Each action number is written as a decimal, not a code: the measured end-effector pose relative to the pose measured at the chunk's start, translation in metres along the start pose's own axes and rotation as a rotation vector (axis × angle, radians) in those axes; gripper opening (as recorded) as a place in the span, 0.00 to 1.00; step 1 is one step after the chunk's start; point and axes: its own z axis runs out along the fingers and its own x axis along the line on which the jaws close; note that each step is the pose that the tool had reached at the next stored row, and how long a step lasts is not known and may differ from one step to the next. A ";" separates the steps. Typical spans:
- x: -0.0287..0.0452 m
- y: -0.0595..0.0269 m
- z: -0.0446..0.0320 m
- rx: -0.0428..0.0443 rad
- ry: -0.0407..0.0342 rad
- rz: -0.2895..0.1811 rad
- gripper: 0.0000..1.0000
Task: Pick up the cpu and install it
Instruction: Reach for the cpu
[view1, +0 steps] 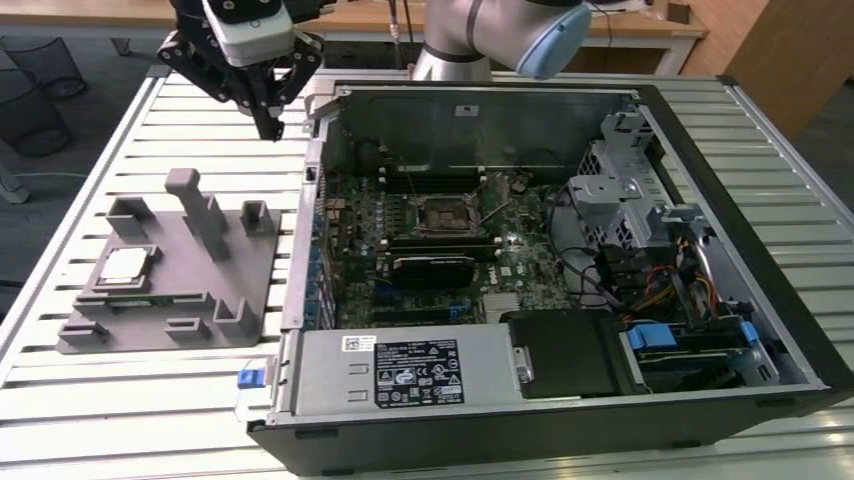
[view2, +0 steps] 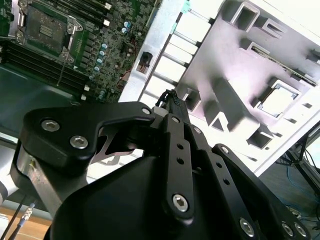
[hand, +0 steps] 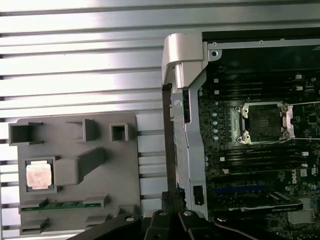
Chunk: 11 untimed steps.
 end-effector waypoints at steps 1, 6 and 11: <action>0.0008 -0.0001 0.0000 0.0000 -0.0001 0.000 0.11; 0.0062 -0.0005 0.0002 0.0000 0.0000 0.000 0.11; 0.0111 -0.0009 0.0005 -0.0001 -0.0001 0.000 0.11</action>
